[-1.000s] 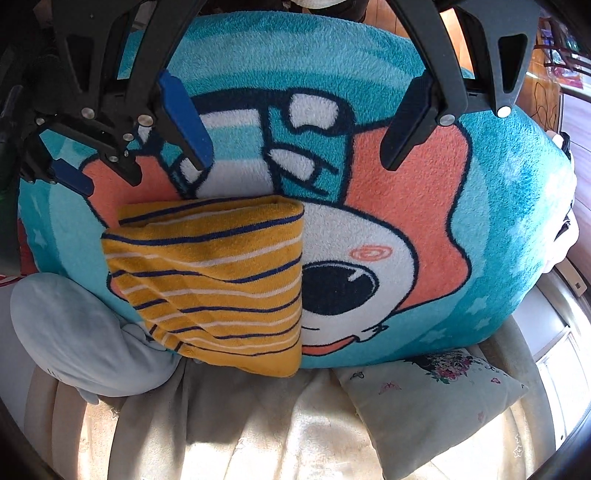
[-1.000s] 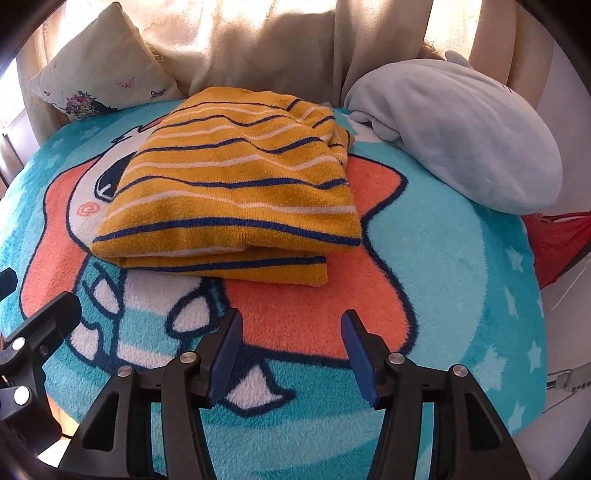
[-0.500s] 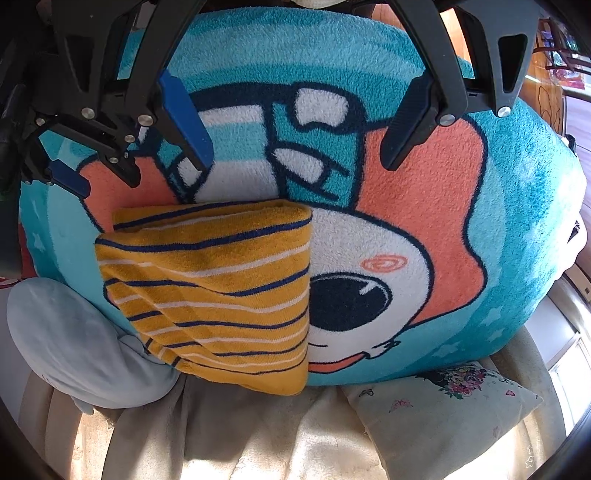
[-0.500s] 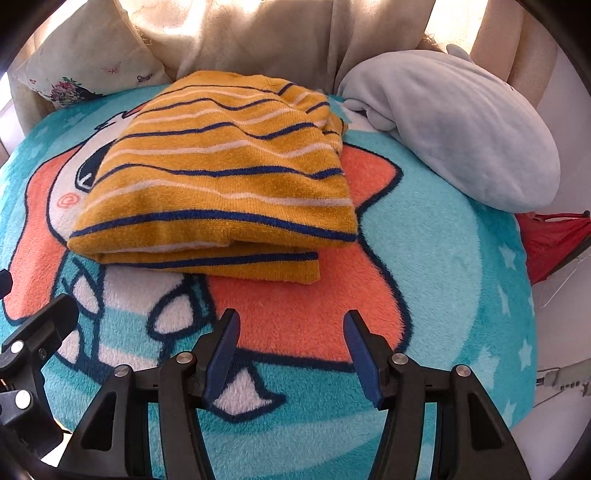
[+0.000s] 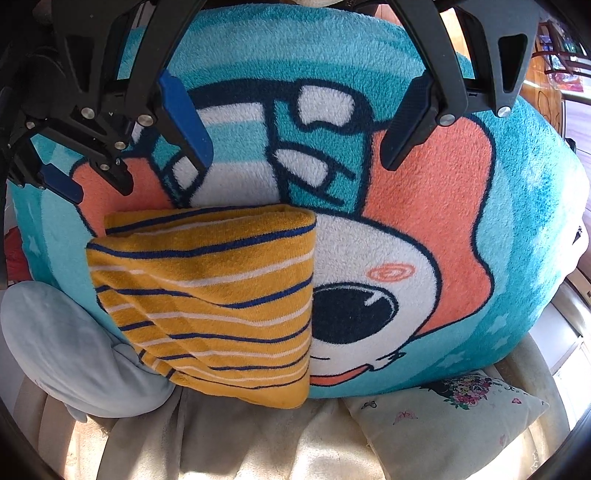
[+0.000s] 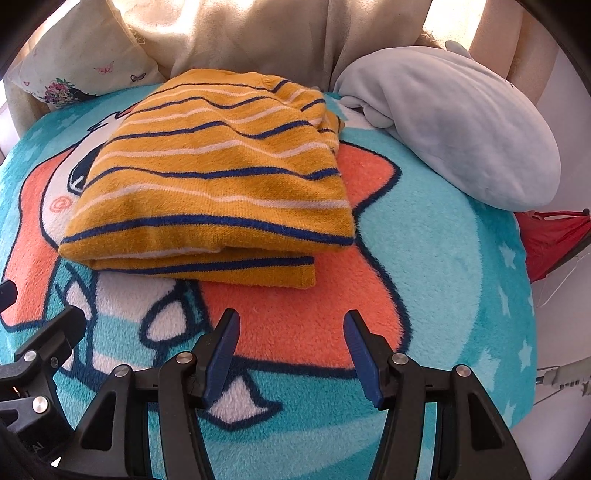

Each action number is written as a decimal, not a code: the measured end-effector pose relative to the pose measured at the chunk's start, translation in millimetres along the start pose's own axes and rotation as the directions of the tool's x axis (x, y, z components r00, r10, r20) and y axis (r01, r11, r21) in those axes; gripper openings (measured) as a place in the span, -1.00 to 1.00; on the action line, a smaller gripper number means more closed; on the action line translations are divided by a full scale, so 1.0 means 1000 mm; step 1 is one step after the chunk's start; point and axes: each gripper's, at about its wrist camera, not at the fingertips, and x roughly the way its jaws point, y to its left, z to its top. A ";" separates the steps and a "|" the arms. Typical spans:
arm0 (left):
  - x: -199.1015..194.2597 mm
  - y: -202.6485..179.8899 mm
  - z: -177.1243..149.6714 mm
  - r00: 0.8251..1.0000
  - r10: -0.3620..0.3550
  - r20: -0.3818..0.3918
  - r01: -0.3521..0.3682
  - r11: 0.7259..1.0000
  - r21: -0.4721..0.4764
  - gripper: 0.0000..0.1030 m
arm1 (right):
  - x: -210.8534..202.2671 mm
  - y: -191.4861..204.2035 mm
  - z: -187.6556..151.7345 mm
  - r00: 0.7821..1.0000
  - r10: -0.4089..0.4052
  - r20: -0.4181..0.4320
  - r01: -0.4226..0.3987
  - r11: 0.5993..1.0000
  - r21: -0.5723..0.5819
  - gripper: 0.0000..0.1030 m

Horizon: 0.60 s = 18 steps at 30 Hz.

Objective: Fold small clothes

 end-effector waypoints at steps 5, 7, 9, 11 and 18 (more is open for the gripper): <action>0.002 0.003 0.001 1.000 -0.005 -0.011 0.005 1.000 -0.011 0.77 | 0.002 -0.001 0.001 1.000 -0.001 -0.007 0.001 1.000 0.002 0.21; 0.004 0.003 0.001 1.000 -0.010 -0.016 0.010 1.000 -0.018 0.77 | 0.001 -0.001 0.001 1.000 -0.002 -0.006 0.002 1.000 0.003 0.21; 0.005 0.004 0.001 1.000 -0.015 -0.020 0.015 1.000 -0.022 0.77 | 0.000 0.001 0.001 1.000 -0.001 -0.002 0.001 1.000 -0.001 0.22; 0.005 0.004 0.000 1.000 -0.017 -0.020 0.016 1.000 -0.023 0.77 | -0.003 0.003 -0.002 1.000 0.000 0.002 0.000 1.000 0.003 0.22; 0.004 0.005 -0.002 0.999 -0.023 -0.023 0.022 0.999 -0.032 0.76 | -0.006 0.006 -0.006 1.000 0.003 0.004 -0.003 1.000 0.004 0.23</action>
